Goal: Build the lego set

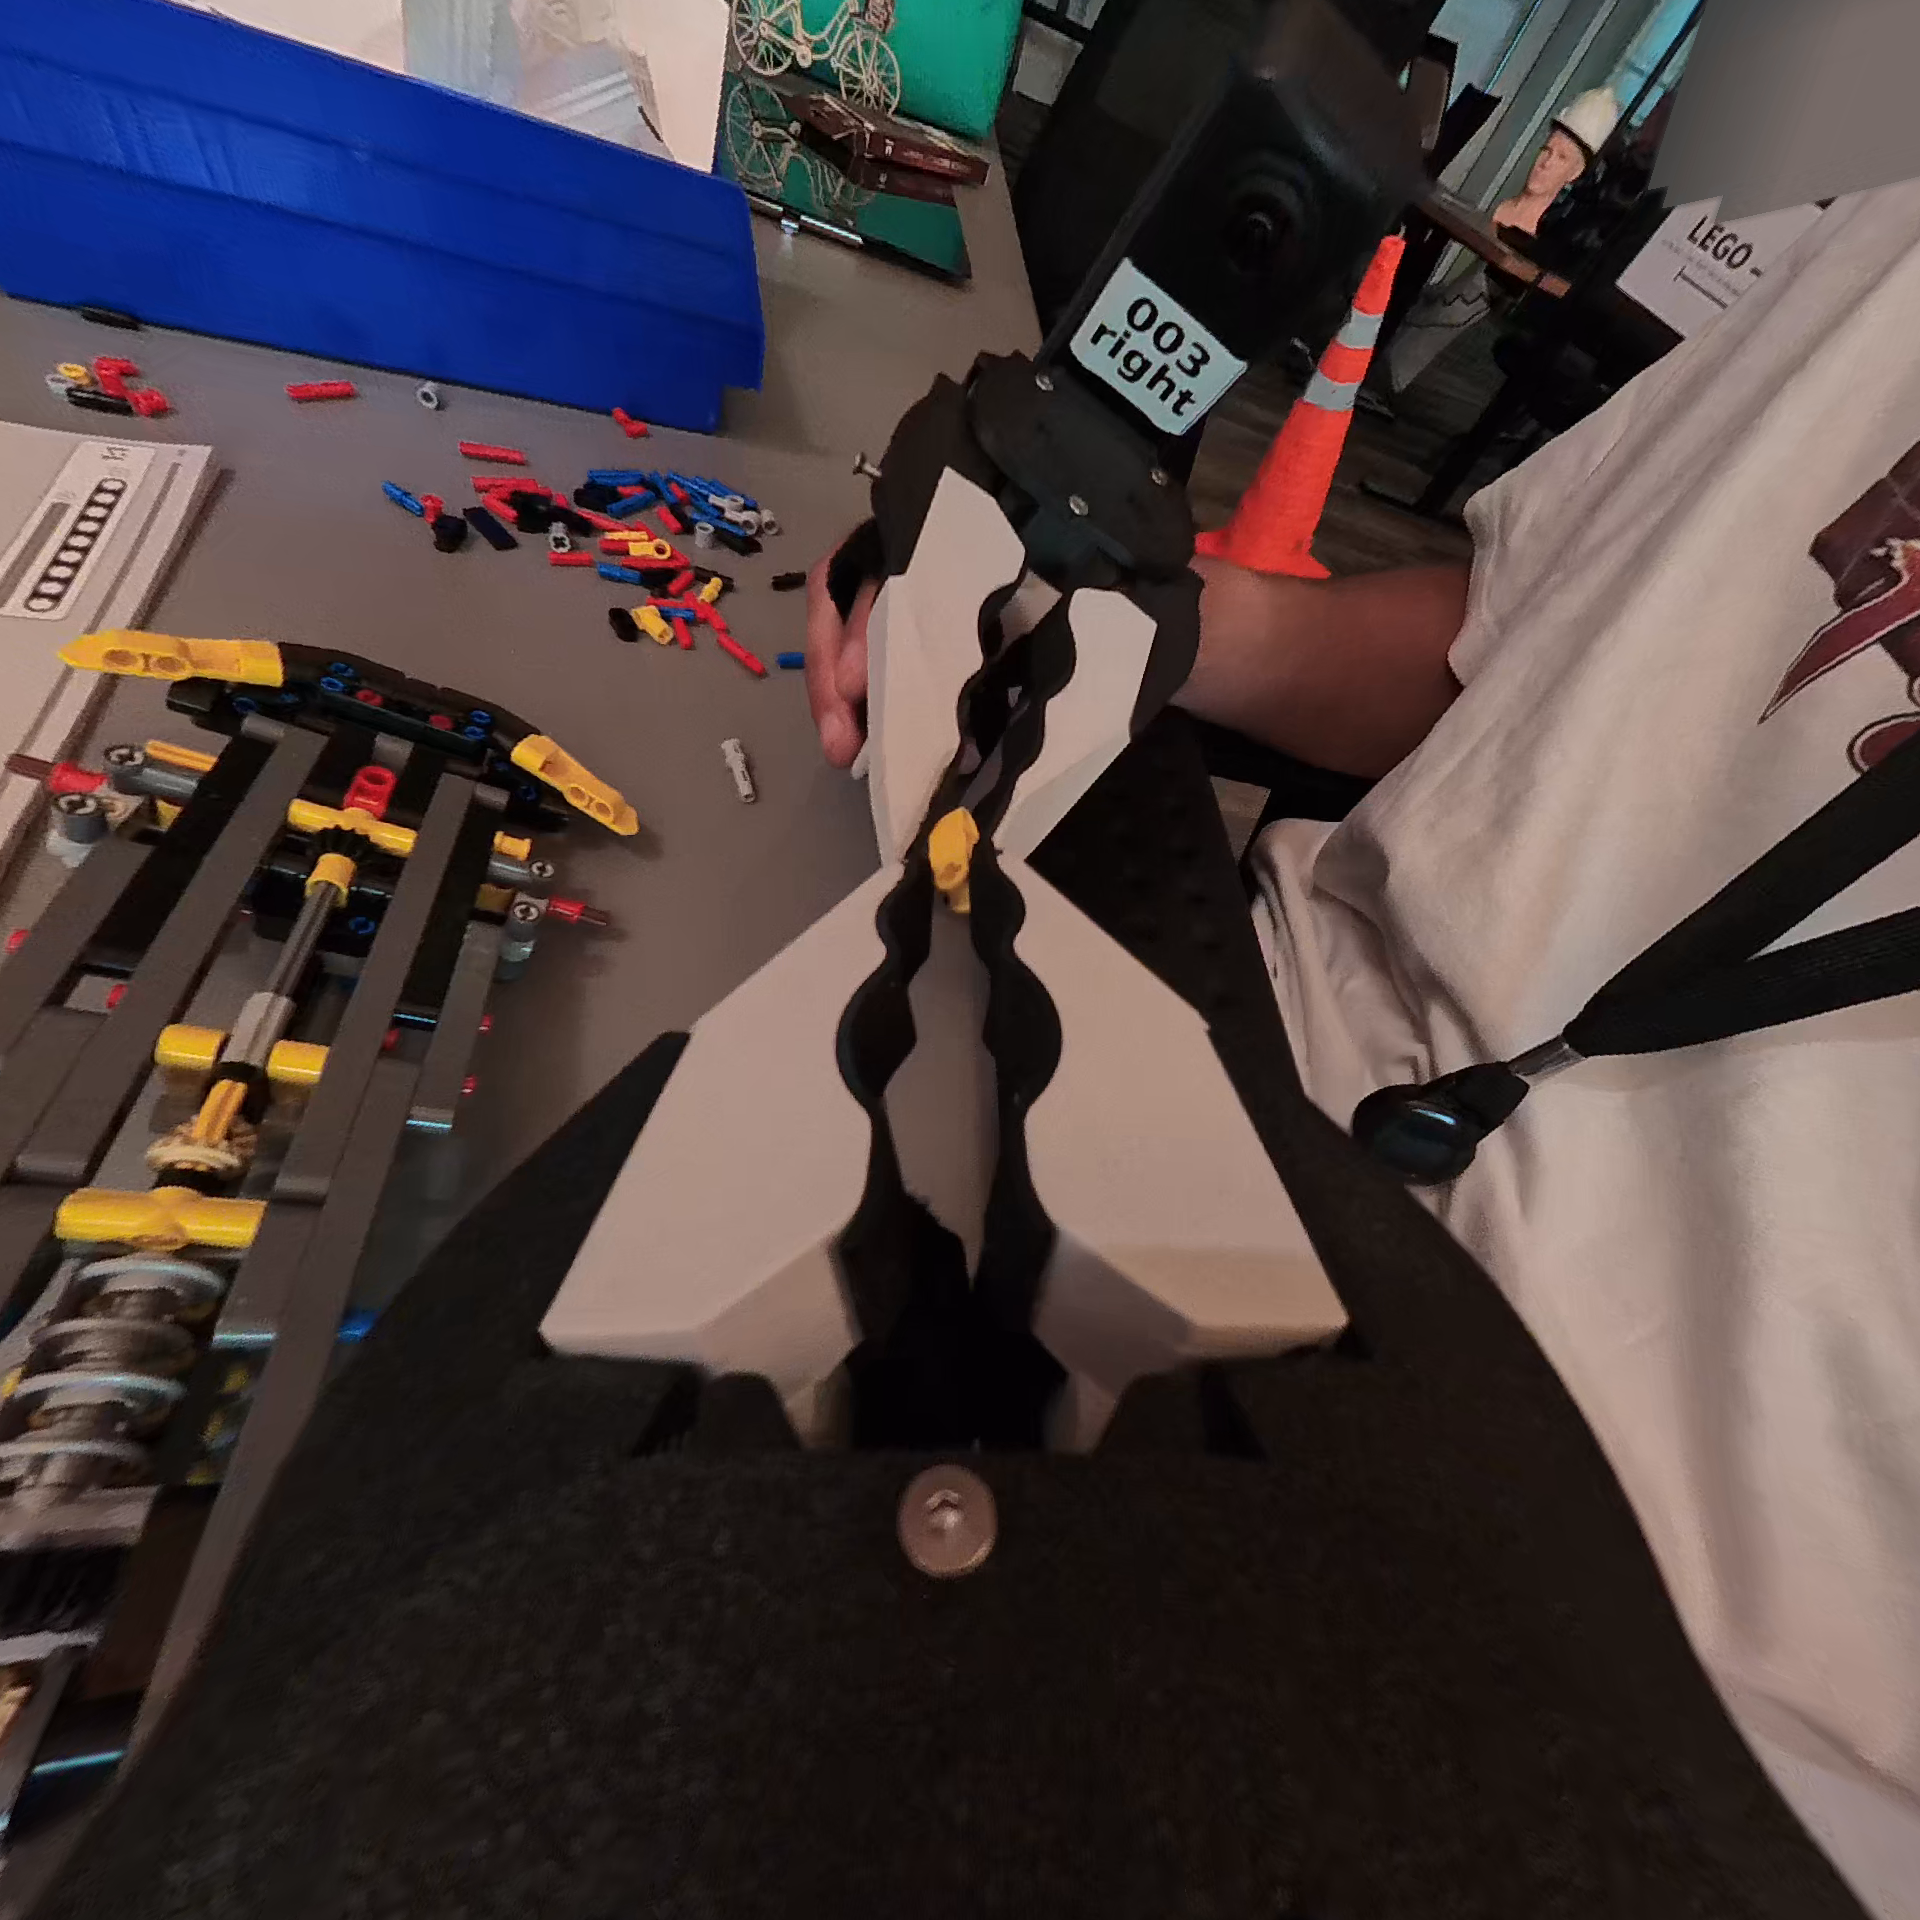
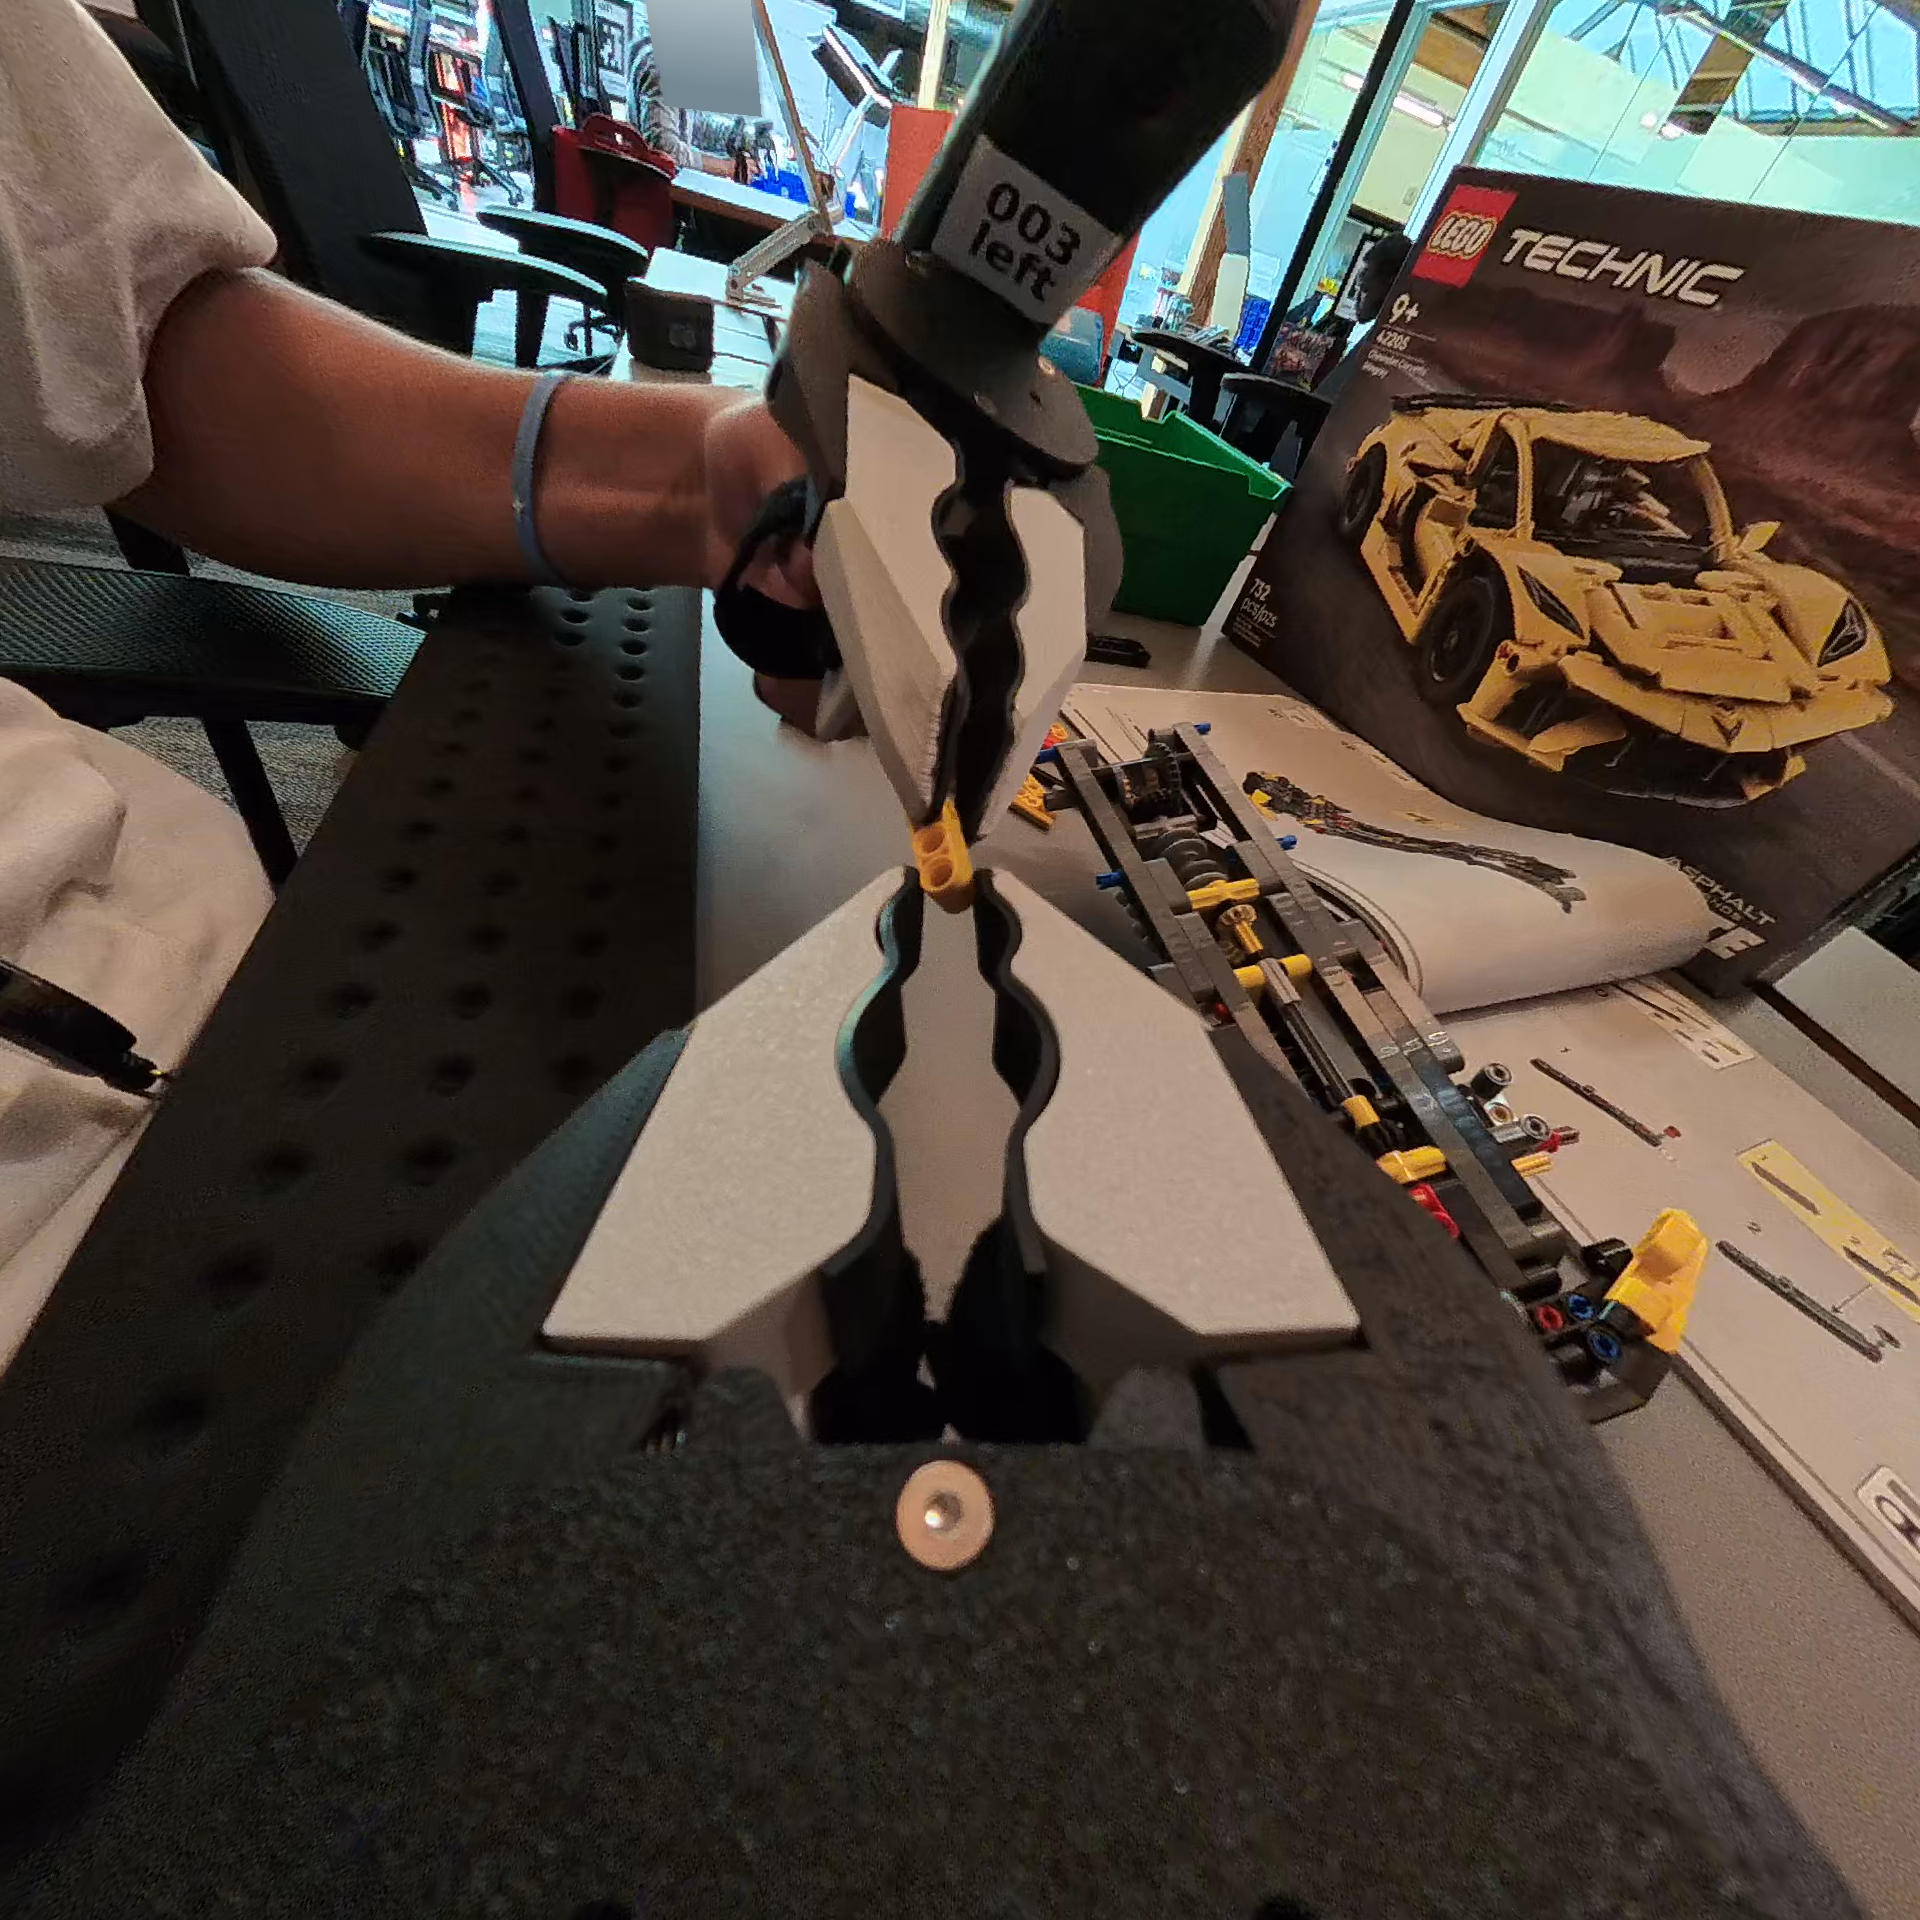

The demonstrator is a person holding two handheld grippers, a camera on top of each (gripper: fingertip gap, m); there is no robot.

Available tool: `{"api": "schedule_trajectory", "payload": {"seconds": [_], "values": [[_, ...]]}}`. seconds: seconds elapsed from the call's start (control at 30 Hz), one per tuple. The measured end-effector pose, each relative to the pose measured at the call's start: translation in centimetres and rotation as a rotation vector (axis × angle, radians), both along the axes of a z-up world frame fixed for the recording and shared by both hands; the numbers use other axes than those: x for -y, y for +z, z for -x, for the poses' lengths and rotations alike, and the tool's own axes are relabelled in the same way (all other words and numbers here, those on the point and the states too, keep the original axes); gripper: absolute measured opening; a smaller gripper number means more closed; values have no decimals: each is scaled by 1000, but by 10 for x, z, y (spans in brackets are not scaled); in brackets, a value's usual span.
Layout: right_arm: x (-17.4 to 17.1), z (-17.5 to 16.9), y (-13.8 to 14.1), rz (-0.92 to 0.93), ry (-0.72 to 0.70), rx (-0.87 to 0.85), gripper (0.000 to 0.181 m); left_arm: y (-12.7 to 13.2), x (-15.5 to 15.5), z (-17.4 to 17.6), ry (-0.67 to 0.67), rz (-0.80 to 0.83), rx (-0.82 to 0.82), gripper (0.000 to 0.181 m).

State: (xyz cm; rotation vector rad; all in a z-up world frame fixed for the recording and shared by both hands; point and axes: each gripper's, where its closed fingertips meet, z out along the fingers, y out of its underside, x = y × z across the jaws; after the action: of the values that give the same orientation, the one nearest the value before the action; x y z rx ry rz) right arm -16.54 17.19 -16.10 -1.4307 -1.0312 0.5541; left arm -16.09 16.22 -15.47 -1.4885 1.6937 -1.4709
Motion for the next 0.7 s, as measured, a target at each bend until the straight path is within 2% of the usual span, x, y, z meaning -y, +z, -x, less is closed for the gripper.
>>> {"api": "schedule_trajectory", "payload": {"seconds": [0.1,0.27,0.37,0.47,0.6,0.7], "values": [[-1,0,-2,-27,-8,26,8,-3,-1,1,6,-9,-15,6],[-3,-2,0,-104,-43,69,8,-6,-2,0,20,106,-42,19],[-3,-1,-2,-129,-49,94,8,-8,0,-1,16,141,-51,19],[-5,0,-5,-144,-63,125,8,-12,2,-4,11,159,-70,9],[-8,-3,-9,-118,-92,134,9,-15,-2,-5,38,122,-76,7],[-10,-7,-2,-54,-124,25,22,-11,-14,-8,114,8,-13,7]]}}
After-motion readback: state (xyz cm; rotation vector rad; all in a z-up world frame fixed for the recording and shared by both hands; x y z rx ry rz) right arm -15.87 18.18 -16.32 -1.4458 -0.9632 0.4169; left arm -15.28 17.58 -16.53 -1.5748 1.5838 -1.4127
